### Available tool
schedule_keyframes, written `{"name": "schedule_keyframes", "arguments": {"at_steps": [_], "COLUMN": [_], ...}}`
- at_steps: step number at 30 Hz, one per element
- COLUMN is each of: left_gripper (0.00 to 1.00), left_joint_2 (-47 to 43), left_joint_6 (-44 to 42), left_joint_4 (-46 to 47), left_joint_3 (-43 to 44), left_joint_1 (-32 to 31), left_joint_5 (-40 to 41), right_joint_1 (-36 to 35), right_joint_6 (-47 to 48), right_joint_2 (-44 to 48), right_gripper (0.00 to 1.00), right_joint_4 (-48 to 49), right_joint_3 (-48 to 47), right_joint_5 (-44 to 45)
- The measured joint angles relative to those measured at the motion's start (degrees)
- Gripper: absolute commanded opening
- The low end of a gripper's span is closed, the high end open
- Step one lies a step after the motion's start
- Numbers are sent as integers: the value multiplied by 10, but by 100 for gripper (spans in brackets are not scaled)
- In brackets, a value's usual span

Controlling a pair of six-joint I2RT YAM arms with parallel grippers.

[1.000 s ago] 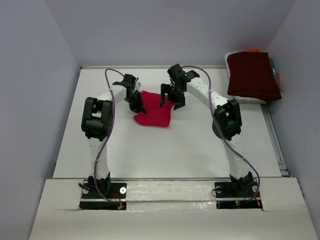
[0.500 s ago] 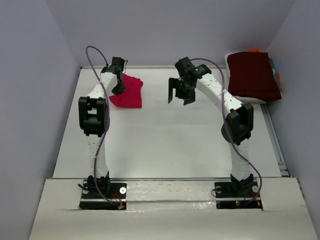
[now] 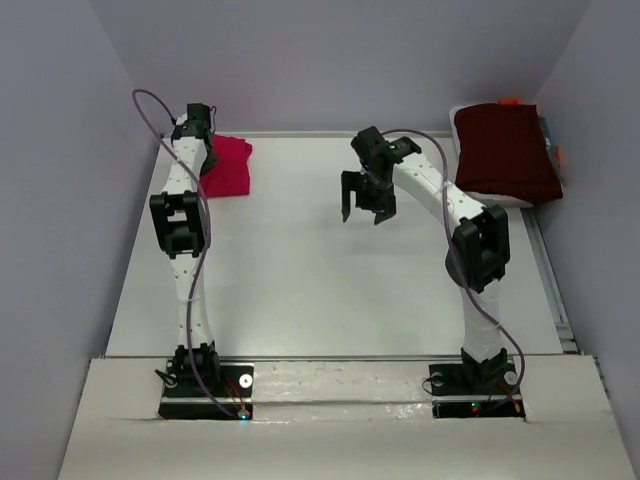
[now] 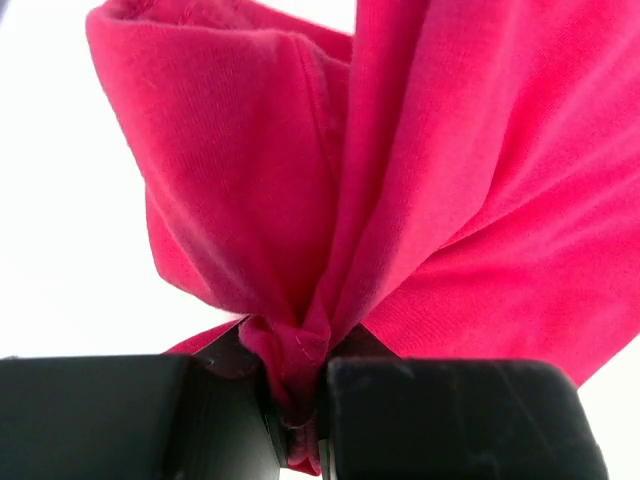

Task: Fold and stack the t-shirts
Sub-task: Put the neatly folded tshirt into the corner of the board with the left arm

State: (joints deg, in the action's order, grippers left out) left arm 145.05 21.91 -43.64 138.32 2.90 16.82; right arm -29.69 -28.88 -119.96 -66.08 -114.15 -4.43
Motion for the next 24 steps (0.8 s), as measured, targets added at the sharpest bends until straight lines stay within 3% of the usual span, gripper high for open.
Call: {"name": "schedule_keyframes", "arguments": {"at_steps": [24], "left_gripper": [5], "left_joint_2": [32], "left_joint_6": [-48], "left_joint_4": [63], "left_joint_3": [61], "left_joint_1": [92], "left_joint_5": [-2], "right_joint_1": [0], "right_joint_6": [19], "right_joint_2": [15], "right_gripper": [88], "right_joint_4": [-25], "right_joint_3": [30], "right_joint_5": [-8]}}
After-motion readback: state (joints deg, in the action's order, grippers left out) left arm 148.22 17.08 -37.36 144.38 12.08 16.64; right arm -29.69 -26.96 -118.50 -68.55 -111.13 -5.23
